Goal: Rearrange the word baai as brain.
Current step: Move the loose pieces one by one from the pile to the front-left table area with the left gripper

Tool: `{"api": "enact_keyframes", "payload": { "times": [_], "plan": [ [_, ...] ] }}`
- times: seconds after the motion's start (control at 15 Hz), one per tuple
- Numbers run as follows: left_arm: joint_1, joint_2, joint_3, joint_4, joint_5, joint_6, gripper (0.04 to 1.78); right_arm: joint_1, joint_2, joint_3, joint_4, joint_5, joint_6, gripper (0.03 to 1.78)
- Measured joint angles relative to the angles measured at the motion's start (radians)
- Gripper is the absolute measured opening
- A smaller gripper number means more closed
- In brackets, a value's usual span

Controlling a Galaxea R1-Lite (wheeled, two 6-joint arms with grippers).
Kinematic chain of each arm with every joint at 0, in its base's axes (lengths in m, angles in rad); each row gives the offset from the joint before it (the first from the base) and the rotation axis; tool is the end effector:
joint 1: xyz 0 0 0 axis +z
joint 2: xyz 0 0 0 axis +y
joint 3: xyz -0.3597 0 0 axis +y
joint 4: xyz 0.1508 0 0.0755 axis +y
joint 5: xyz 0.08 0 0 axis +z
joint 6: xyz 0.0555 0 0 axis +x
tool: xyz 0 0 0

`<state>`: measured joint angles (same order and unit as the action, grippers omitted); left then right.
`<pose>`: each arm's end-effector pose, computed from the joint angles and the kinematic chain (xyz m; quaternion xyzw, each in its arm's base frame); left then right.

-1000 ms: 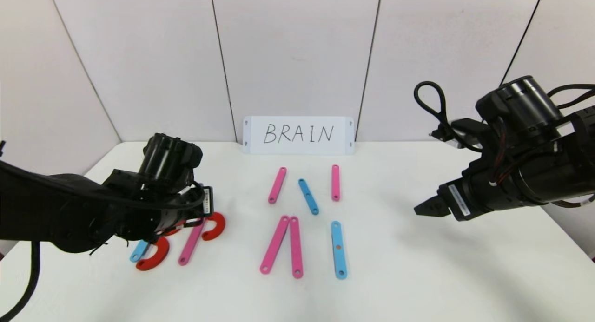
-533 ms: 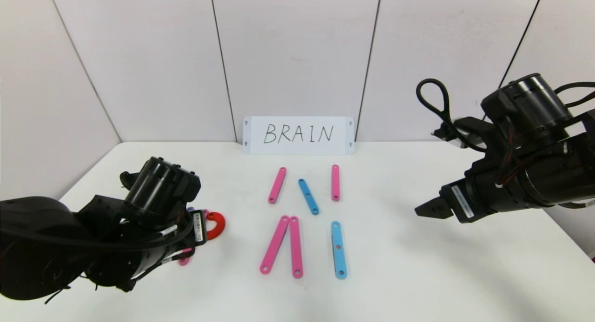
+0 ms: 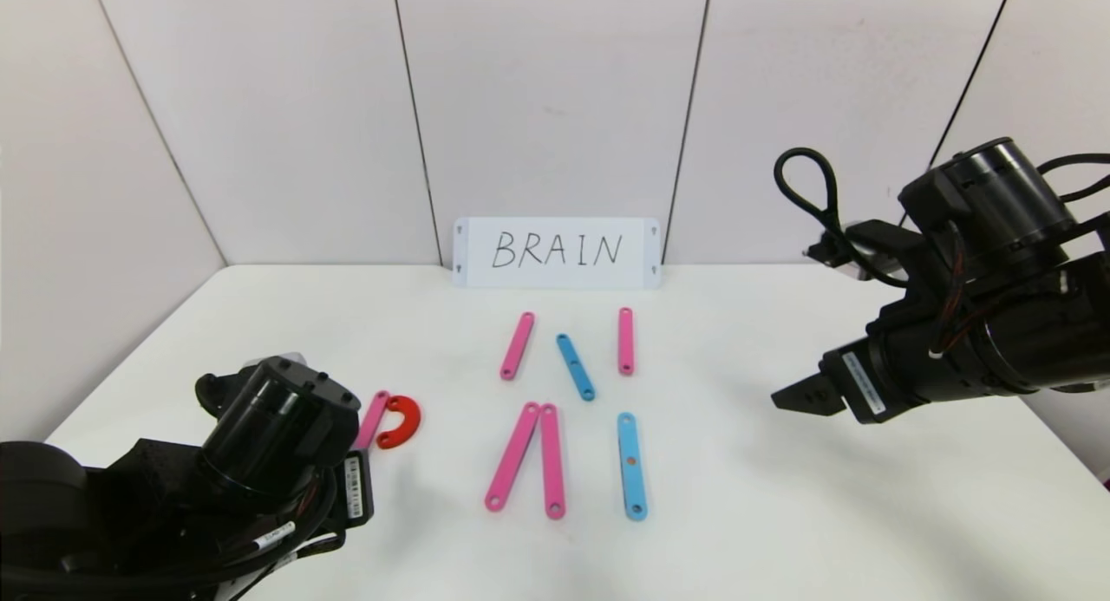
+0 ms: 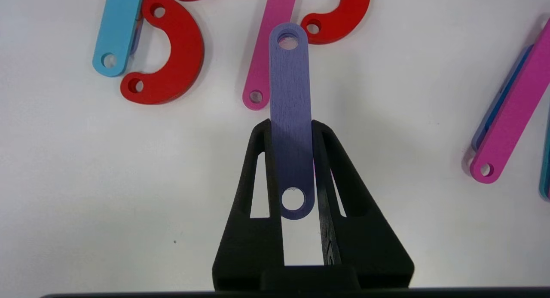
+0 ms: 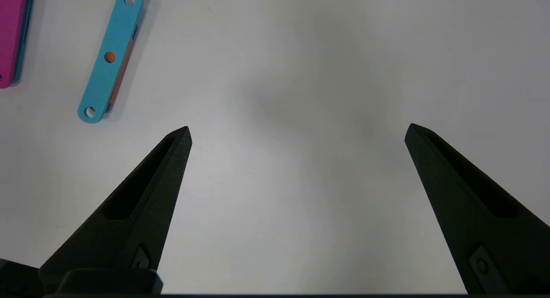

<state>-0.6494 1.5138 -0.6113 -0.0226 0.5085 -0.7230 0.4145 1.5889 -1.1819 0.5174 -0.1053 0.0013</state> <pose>0.1868 -0.1079 0.1885 -0.1012 0.3560 0.0665 0.9266 0.2370 0.0979 0.2614 -0.1140 0.4310 0.1375 0.8845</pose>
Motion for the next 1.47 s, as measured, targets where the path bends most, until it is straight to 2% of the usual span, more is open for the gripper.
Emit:
{"api": "enact_keyframes", "payload": {
  "times": [0.4, 0.8, 1.47],
  "plan": [
    [-0.032, 0.03, 0.009, -0.003, 0.001, -0.013, 0.27, 0.0, 0.0, 0.0, 0.0, 0.0, 0.0, 1.74],
    [-0.035, 0.116, 0.038, -0.117, -0.008, -0.029, 0.27, -0.001, 0.002, 0.0, -0.002, 0.001, 0.001, 1.74],
    [-0.034, 0.158, 0.041, -0.136, -0.009, -0.036, 0.27, -0.001, 0.009, -0.001, -0.002, 0.001, 0.002, 1.74]
  ]
}}
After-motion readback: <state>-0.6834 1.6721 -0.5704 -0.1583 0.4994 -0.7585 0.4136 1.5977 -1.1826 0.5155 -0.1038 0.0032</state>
